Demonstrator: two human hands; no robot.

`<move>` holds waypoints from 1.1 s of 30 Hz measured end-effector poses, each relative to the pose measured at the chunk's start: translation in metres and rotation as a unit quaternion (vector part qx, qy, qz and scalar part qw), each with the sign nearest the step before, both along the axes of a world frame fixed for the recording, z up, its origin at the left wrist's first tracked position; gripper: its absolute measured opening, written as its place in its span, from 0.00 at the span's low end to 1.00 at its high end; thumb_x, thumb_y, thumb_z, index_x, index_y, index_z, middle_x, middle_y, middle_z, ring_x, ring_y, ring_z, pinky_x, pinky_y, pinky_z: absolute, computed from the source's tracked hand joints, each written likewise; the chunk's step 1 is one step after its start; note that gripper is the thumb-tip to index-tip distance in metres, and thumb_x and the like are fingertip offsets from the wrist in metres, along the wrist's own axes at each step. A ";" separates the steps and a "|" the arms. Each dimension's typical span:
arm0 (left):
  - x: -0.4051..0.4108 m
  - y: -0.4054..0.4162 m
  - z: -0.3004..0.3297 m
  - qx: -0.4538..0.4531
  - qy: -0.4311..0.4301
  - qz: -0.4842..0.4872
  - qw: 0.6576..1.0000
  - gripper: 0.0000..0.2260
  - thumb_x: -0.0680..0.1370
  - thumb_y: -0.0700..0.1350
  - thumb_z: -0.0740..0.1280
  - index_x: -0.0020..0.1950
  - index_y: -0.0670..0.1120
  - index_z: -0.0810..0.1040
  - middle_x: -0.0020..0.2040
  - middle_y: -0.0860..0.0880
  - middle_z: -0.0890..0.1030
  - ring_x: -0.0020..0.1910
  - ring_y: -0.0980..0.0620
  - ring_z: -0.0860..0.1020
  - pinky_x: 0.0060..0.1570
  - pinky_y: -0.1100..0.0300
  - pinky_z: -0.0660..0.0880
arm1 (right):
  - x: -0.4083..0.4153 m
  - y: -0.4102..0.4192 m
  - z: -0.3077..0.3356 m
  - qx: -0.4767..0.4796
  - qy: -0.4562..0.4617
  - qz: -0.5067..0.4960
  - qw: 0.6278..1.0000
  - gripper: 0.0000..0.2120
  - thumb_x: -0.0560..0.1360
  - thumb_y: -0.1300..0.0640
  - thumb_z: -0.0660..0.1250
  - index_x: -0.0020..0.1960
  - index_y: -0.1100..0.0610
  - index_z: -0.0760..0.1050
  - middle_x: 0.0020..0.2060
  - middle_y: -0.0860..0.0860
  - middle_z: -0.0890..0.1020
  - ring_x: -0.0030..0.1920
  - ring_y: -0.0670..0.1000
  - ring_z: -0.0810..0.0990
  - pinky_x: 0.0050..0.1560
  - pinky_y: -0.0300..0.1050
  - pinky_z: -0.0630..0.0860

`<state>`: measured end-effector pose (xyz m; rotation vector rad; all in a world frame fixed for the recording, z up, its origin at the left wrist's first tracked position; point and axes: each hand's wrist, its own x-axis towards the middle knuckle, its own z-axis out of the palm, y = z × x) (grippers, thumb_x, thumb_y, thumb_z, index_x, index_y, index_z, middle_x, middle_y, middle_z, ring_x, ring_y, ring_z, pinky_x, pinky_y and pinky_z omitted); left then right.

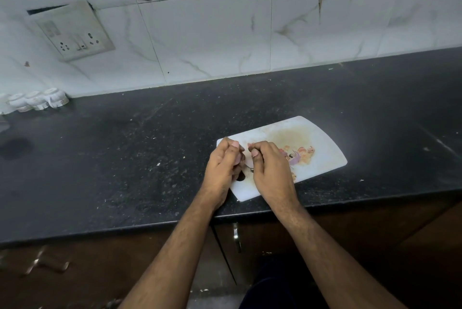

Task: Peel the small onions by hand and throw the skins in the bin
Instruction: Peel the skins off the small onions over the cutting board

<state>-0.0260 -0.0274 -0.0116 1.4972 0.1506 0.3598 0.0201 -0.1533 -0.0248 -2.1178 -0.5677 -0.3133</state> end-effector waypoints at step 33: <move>0.024 -0.029 0.025 -0.127 0.126 0.071 0.981 0.30 0.85 0.67 0.47 0.36 0.45 0.69 0.22 0.47 0.71 0.19 0.54 0.61 0.21 0.66 0.53 | -0.006 -0.015 0.007 0.148 -0.030 0.019 0.988 0.08 0.77 0.56 0.73 0.55 0.50 0.85 0.48 0.42 0.83 0.52 0.45 0.79 0.53 0.43 0.78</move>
